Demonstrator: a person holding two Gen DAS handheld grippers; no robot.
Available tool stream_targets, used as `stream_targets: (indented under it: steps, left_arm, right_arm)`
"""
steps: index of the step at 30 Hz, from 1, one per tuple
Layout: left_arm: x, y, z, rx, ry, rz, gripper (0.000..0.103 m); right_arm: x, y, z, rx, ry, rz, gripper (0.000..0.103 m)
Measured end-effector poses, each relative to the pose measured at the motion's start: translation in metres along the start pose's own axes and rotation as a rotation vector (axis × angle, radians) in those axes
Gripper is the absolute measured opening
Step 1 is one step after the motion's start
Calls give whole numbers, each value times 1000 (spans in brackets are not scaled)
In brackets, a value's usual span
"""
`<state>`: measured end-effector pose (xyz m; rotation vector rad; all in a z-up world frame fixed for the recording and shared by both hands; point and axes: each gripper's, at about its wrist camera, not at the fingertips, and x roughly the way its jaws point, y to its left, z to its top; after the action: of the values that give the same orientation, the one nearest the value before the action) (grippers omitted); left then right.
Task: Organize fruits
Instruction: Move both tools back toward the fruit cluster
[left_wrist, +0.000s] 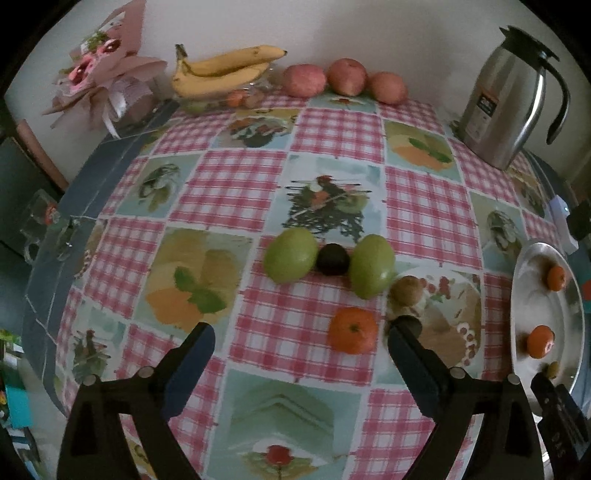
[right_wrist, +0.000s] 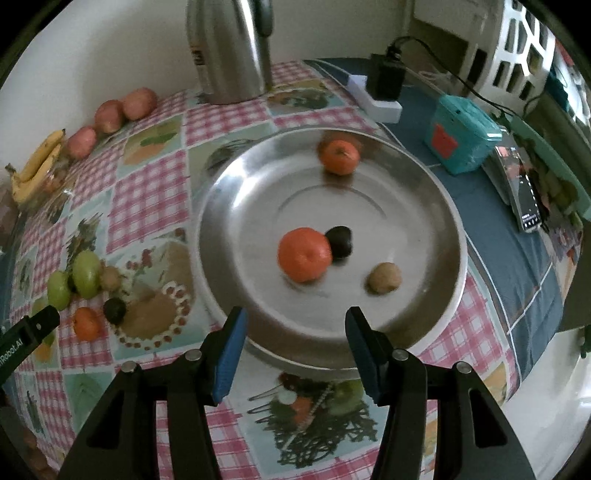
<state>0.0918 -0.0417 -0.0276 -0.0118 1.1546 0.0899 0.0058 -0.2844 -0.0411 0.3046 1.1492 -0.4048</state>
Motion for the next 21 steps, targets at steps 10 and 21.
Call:
stream_targets:
  steps: [10, 21]
  left_arm:
    - [-6, 32, -7, -45, -13, 1, 97]
    - [-5, 43, -7, -67, -12, -2, 97]
  right_arm:
    - [-3, 14, -4, -40, -7, -13, 56]
    - [-4, 29, -7, -87, -4, -5, 56]
